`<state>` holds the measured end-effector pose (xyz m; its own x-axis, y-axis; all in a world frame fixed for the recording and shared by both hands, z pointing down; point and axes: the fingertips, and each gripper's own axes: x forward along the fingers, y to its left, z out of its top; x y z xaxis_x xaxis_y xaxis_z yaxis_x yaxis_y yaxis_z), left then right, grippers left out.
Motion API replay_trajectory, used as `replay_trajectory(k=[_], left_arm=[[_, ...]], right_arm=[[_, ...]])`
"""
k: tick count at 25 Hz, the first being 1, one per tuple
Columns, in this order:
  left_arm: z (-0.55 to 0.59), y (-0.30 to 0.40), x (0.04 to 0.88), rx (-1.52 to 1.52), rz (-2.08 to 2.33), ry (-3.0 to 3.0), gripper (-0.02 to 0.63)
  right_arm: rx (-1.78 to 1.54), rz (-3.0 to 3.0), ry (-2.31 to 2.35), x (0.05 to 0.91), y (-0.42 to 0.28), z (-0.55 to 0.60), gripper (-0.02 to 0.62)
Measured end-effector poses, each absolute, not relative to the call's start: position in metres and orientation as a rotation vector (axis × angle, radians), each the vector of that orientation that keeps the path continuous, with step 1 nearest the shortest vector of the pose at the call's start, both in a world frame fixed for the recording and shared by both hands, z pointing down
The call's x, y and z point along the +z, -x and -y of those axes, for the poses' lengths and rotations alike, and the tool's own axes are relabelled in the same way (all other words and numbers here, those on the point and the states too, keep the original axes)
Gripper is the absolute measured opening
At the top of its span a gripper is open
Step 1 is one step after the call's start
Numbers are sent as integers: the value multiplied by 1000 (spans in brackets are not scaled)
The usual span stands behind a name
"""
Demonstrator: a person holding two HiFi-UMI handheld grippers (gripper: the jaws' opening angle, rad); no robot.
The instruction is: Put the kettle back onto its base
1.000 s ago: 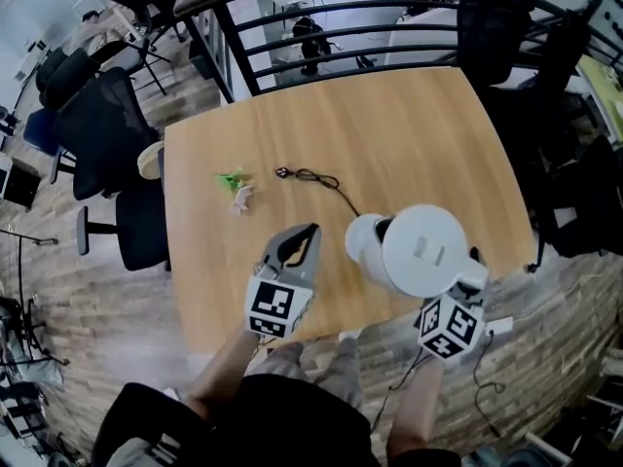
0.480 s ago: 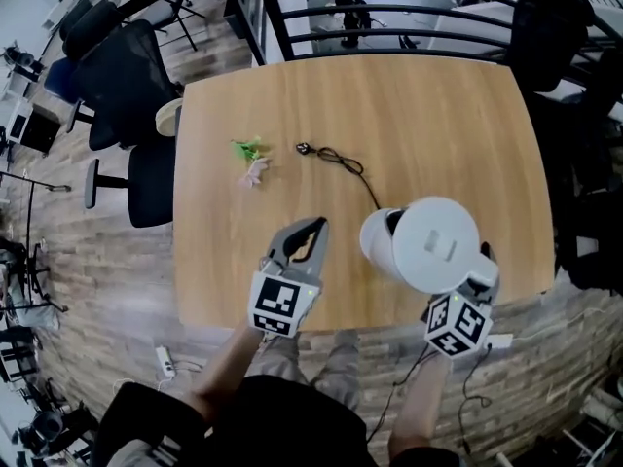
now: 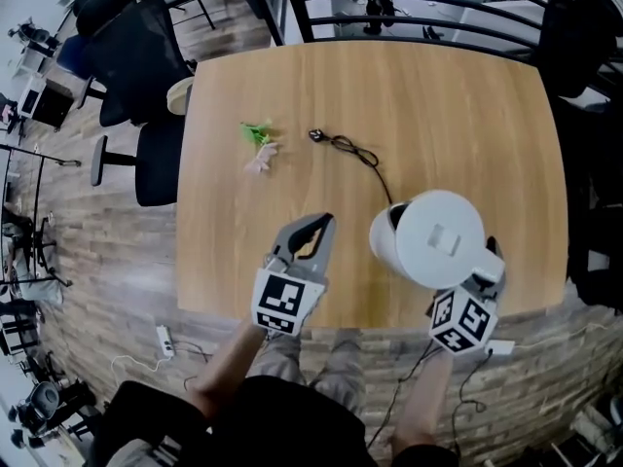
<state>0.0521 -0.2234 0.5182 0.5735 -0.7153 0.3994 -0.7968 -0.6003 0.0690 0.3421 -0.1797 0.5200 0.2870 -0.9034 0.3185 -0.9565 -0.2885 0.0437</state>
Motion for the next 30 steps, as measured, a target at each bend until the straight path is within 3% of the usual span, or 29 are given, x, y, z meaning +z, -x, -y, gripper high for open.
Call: replay_trajectory(k=[30], left_arm=[[212, -49, 553, 524, 1262, -2496, 3]], right_arm=[[317, 1772, -2282, 554, -333, 188, 78]])
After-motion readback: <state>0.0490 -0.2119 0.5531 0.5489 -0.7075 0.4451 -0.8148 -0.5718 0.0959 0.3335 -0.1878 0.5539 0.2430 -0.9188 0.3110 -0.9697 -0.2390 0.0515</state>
